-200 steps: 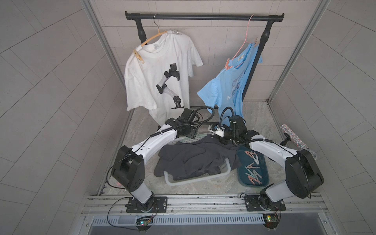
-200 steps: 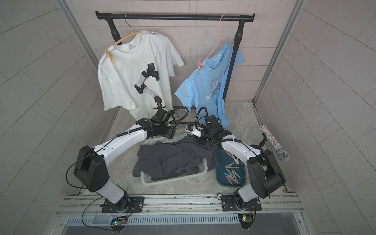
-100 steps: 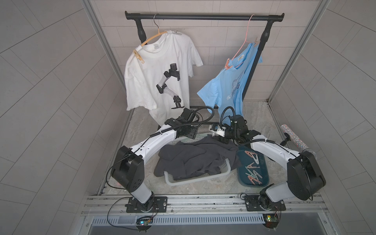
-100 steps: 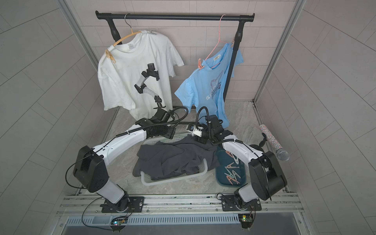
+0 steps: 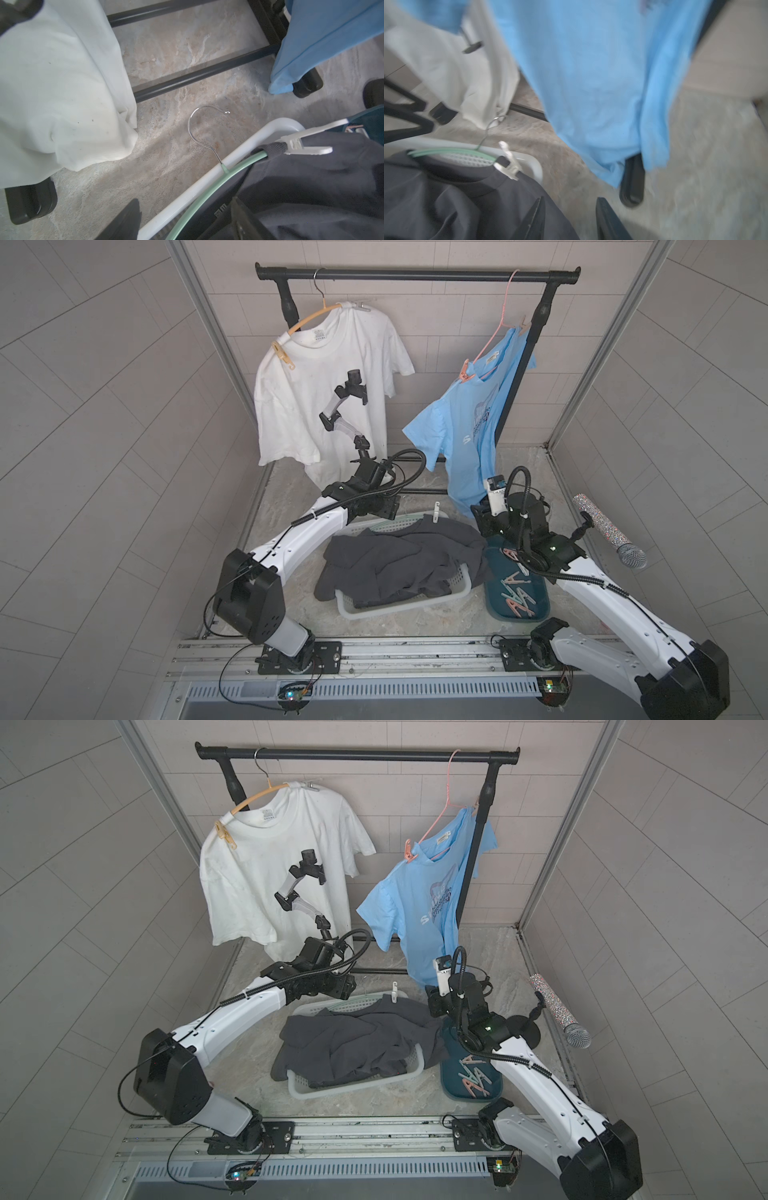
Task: Use clothespins to secure the t-shirt on both sides of the hanger
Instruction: Clamp the T-shirt on the hanger, then pick up the clothespin from the storage box.
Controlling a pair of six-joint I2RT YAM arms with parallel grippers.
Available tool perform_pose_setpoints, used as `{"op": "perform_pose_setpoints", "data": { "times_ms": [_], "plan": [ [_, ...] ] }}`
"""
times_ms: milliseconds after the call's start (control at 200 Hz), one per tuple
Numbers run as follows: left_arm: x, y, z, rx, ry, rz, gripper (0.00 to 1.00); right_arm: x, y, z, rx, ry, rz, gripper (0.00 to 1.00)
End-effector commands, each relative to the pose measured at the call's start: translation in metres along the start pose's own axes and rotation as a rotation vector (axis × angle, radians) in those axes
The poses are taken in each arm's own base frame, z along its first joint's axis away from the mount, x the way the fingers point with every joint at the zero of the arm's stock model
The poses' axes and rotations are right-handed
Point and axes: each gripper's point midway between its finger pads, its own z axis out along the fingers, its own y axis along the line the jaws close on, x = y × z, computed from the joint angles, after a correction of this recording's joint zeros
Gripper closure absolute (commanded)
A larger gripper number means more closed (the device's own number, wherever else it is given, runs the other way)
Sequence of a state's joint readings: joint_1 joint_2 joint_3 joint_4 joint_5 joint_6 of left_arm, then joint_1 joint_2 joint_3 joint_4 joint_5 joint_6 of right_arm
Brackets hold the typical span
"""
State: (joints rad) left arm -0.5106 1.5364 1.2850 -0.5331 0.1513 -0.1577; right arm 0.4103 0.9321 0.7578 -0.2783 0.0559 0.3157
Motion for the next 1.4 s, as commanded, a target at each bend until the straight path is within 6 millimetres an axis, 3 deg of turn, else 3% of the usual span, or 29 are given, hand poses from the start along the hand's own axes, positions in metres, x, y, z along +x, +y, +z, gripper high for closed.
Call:
{"op": "perform_pose_setpoints", "data": {
  "times_ms": [0,100,120,180,290,385,691,901,1391],
  "plan": [
    [-0.002,-0.008,-0.002,0.058,-0.016,-0.028,0.27,0.061,-0.065,-0.022,0.330,0.106,0.292,0.57],
    [-0.002,-0.007,0.000,0.056,-0.013,-0.037,0.27,0.087,-0.079,-0.030,0.390,0.141,0.347,0.57],
    [-0.001,-0.007,0.000,0.054,-0.012,-0.037,0.27,0.102,-0.082,-0.029,0.409,0.174,0.350,0.56],
    [-0.001,-0.004,0.000,0.038,-0.013,-0.040,0.27,0.120,-0.090,-0.032,0.458,0.220,0.392,0.56],
    [0.000,-0.002,0.001,0.028,-0.015,-0.047,0.27,0.147,-0.108,-0.045,0.605,0.278,0.521,0.61],
    [0.000,-0.003,0.002,0.031,-0.014,-0.054,0.27,0.162,-0.113,-0.043,0.658,0.295,0.589,0.66],
    [0.002,0.001,0.004,0.013,-0.008,-0.056,0.27,0.184,-0.119,-0.028,0.701,0.296,0.687,0.65],
    [0.002,0.000,0.005,0.019,-0.009,-0.062,0.27,0.202,-0.119,-0.018,0.698,0.313,0.745,0.70],
    [0.007,0.001,0.013,0.013,0.012,-0.038,0.27,0.210,-0.121,-0.002,0.674,0.286,0.752,0.74]
  ]
}}
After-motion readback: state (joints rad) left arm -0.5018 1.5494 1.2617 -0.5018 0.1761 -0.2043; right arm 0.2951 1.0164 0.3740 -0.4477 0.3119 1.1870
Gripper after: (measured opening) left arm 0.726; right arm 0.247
